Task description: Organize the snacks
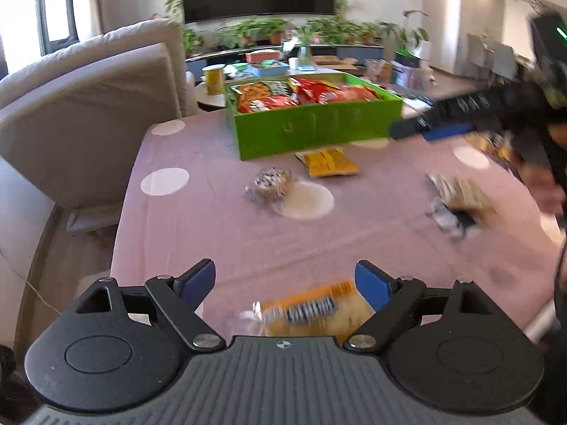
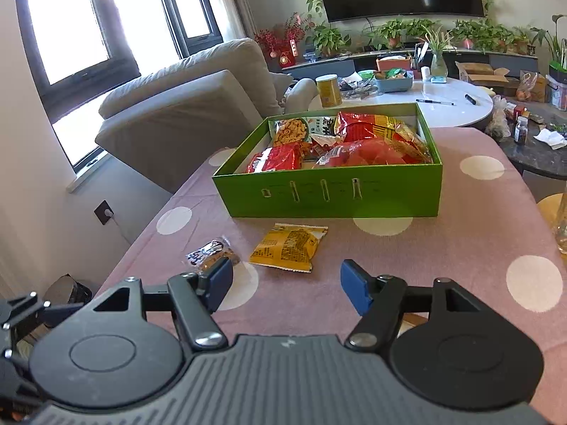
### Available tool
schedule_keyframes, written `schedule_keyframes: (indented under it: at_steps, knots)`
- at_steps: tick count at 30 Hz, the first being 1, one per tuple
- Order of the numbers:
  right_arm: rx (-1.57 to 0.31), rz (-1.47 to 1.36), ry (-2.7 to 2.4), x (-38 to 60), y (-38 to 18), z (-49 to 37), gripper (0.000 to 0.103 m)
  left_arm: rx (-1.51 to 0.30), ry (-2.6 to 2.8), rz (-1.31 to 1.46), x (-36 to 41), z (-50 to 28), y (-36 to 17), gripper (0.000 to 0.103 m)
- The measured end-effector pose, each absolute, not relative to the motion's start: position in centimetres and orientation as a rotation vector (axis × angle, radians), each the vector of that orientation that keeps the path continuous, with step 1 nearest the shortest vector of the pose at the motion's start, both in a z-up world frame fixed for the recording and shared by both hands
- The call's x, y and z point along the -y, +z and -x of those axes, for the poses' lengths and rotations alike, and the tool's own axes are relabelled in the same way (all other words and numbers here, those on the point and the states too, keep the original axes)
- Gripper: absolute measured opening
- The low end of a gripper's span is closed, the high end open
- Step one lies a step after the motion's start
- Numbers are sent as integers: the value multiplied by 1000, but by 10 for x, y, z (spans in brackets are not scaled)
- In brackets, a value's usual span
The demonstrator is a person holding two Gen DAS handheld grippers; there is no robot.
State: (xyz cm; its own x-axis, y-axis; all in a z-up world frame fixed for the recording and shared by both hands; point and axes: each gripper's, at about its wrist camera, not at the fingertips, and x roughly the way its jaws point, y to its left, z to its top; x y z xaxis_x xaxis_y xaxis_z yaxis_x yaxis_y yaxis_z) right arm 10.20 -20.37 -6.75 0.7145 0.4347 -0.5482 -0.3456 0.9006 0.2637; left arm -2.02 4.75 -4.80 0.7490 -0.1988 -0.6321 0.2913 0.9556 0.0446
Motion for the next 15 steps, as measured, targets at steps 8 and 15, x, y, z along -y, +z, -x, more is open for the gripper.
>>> schedule_keyframes:
  at_steps: [8,15]
  knots:
    - [-660,-102,410,198,-71,-86,65,-673,-302,-263,-39,42,-69,87]
    - [-691,-85,377,200,-79,-85,65,-677,-278,-264,-29,19,-86,86]
